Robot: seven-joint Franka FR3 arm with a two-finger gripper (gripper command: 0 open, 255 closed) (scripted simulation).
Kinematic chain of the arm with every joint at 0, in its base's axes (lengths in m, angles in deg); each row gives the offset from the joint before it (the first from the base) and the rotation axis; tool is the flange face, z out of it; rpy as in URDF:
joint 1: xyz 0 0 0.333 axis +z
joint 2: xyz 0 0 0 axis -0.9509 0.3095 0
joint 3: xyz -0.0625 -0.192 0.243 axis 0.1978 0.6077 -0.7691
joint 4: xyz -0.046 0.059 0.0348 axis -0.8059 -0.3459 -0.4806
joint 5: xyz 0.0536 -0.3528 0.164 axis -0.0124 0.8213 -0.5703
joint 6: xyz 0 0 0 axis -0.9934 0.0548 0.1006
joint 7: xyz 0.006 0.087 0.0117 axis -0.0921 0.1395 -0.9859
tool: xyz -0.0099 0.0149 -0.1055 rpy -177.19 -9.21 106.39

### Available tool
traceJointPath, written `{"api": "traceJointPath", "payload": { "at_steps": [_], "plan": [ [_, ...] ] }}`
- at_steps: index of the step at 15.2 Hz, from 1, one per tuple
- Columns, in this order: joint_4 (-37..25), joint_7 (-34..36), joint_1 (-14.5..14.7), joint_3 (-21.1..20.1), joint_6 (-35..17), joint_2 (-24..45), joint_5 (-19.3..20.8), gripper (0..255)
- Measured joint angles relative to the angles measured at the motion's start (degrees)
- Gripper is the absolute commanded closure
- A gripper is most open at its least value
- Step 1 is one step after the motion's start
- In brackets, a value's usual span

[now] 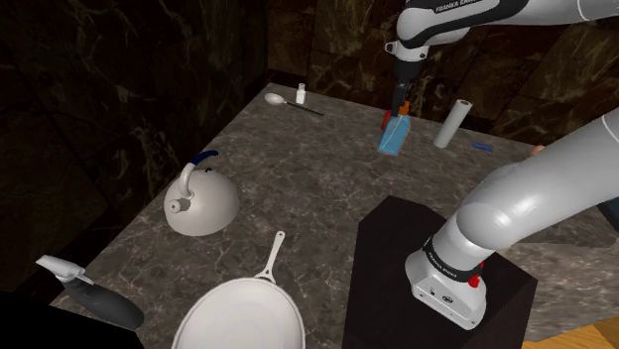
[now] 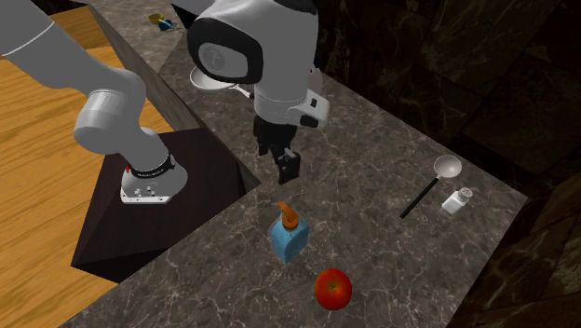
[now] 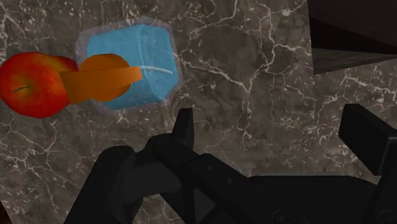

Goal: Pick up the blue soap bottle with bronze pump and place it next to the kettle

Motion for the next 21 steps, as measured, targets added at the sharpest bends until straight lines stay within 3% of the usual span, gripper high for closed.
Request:
{"api": "traceJointPath", "payload": {
  "at_steps": [10, 21],
  "plan": [
    [-12.5, -15.6, -2.0, 6.3, -6.6, 21.1, -5.6, 0],
    [-10.1, -17.2, -2.9, 6.6, -12.2, 24.6, -6.9, 0]
  ]
}}
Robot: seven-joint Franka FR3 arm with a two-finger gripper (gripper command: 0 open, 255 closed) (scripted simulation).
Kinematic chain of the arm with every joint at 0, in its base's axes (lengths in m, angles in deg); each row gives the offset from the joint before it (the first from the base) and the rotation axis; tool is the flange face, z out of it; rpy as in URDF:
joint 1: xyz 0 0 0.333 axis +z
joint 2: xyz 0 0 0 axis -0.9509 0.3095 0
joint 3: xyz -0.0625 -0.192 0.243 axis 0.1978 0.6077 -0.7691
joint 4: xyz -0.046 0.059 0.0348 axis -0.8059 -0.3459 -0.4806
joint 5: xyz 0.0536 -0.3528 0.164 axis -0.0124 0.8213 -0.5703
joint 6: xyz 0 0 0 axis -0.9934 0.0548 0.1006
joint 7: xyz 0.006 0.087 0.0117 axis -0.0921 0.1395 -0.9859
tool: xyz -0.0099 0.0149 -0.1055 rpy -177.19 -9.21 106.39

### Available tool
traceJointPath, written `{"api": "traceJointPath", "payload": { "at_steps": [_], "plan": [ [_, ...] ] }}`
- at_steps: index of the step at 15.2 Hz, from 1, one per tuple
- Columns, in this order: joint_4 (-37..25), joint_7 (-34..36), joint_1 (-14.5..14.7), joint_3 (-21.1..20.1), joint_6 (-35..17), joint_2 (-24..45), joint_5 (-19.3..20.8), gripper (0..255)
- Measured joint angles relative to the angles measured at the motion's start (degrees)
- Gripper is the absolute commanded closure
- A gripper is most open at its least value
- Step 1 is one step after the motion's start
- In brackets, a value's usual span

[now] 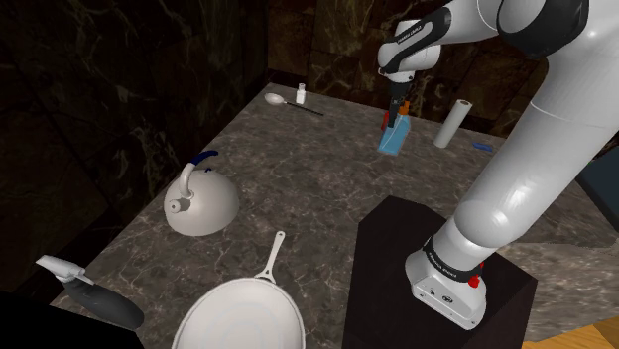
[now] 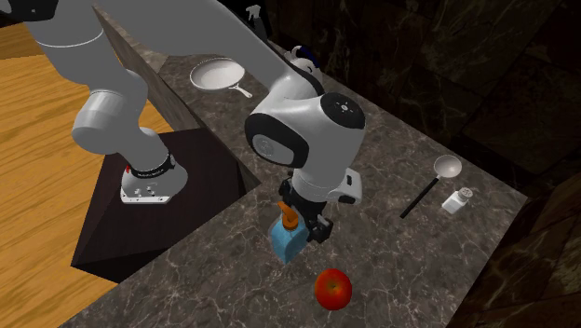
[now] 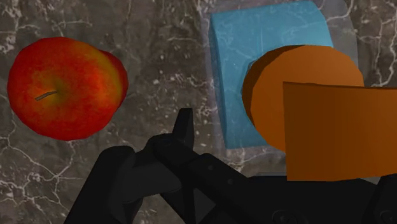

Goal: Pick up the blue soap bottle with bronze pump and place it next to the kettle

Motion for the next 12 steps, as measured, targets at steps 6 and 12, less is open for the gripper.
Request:
{"api": "traceJointPath", "payload": {
  "at_steps": [6, 12],
  "plan": [
    [0.0, 0.0, 0.0, 0.0, -0.1, 0.0, 0.0, 255],
    [0.0, 0.0, 0.0, 0.0, -0.1, 0.0, 0.0, 255]
  ]
}}
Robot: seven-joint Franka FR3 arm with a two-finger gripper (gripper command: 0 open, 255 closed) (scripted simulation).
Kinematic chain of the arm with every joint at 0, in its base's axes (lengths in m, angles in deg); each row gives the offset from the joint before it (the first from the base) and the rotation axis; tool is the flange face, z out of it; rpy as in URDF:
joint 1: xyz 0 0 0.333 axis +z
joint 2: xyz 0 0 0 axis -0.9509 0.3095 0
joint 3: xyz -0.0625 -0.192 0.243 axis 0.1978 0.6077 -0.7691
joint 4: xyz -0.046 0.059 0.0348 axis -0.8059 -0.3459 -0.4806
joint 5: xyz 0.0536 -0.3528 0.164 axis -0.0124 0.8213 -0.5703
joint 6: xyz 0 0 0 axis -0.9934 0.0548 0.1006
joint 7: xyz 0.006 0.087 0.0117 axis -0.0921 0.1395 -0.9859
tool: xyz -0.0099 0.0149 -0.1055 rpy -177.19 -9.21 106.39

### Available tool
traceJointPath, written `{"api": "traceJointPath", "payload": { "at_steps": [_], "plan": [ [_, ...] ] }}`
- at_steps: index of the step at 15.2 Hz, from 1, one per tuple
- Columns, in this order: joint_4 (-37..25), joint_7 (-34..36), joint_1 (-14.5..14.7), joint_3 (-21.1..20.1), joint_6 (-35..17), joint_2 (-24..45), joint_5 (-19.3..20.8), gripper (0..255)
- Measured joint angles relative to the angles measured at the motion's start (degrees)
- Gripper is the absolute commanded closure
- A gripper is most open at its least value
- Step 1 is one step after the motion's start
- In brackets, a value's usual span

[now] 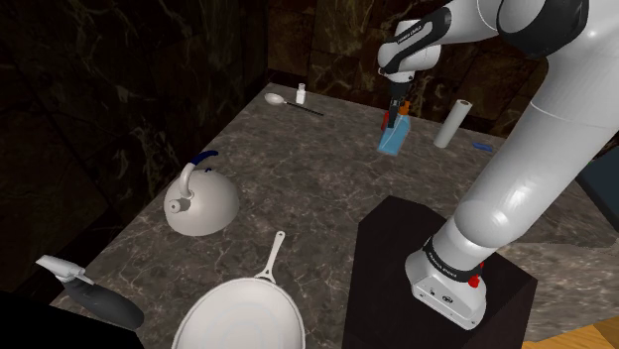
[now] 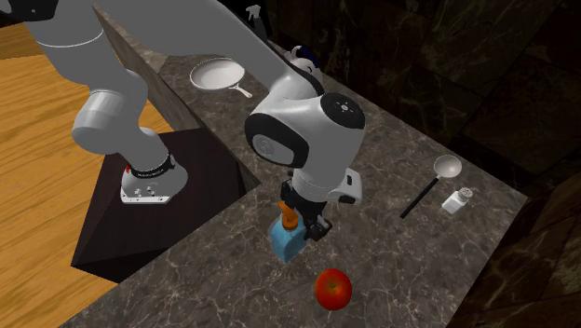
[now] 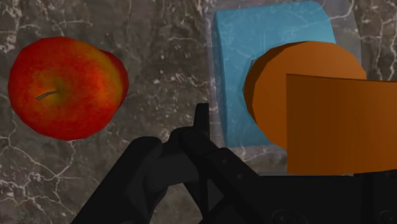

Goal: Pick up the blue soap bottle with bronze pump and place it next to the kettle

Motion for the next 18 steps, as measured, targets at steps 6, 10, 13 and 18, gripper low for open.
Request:
{"api": "traceJointPath", "payload": {
  "at_steps": [6, 10, 13, 18],
  "plan": [
    [-1.3, 0.2, 0.2, 0.1, 3.0, -1.7, 0.7, 255],
    [-2.7, 0.5, 0.4, 0.1, 5.8, -3.3, 1.4, 255],
    [-4.1, 0.5, 0.4, 0.1, 8.1, -4.3, 1.7, 255],
    [-6.4, 0.7, 0.6, -0.1, 11.9, -6.0, 2.3, 255]
  ]
}}
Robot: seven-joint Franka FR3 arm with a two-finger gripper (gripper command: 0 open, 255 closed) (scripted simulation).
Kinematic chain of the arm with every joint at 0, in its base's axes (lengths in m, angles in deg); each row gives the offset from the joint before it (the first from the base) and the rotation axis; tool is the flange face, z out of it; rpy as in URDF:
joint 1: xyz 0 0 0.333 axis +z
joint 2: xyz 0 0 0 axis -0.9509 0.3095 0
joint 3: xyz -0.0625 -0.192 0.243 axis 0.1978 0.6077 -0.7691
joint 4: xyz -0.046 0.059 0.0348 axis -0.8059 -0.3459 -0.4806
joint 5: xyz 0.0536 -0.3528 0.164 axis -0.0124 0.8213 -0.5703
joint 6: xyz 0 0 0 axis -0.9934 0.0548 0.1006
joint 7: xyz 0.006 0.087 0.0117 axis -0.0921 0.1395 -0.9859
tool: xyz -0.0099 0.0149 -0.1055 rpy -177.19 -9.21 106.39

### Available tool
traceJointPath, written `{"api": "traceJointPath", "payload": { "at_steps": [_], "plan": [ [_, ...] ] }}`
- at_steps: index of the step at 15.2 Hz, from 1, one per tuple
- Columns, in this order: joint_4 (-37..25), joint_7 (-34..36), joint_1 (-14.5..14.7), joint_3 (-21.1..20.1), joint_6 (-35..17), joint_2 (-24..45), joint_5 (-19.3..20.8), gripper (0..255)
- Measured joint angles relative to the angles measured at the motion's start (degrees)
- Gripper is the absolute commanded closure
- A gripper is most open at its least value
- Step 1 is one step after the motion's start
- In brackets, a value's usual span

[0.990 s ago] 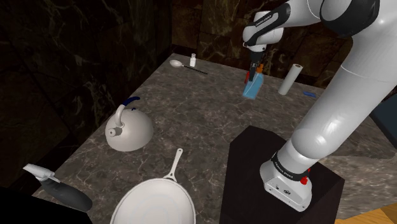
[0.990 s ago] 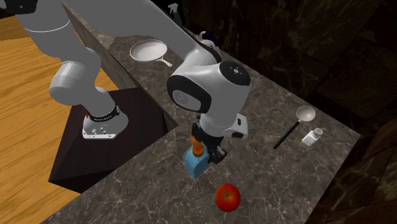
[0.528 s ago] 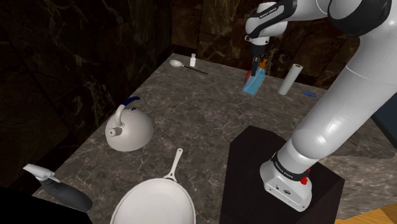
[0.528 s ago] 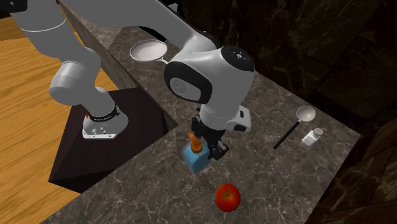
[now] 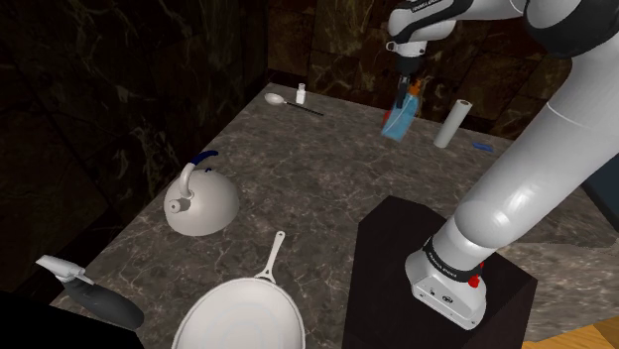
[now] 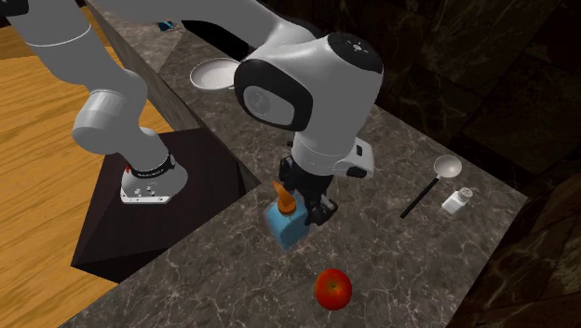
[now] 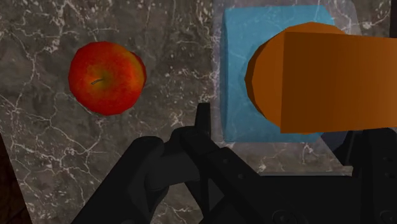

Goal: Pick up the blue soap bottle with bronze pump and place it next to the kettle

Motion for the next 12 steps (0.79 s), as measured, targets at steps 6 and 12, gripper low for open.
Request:
{"api": "traceJointPath", "payload": {
  "at_steps": [6, 12],
  "plan": [
    [-3.3, -0.1, 0.1, -0.1, 4.4, -1.3, 0.4, 255],
    [-7.1, -0.4, 0.3, -0.3, 8.9, -2.0, 0.5, 255]
  ]
}}
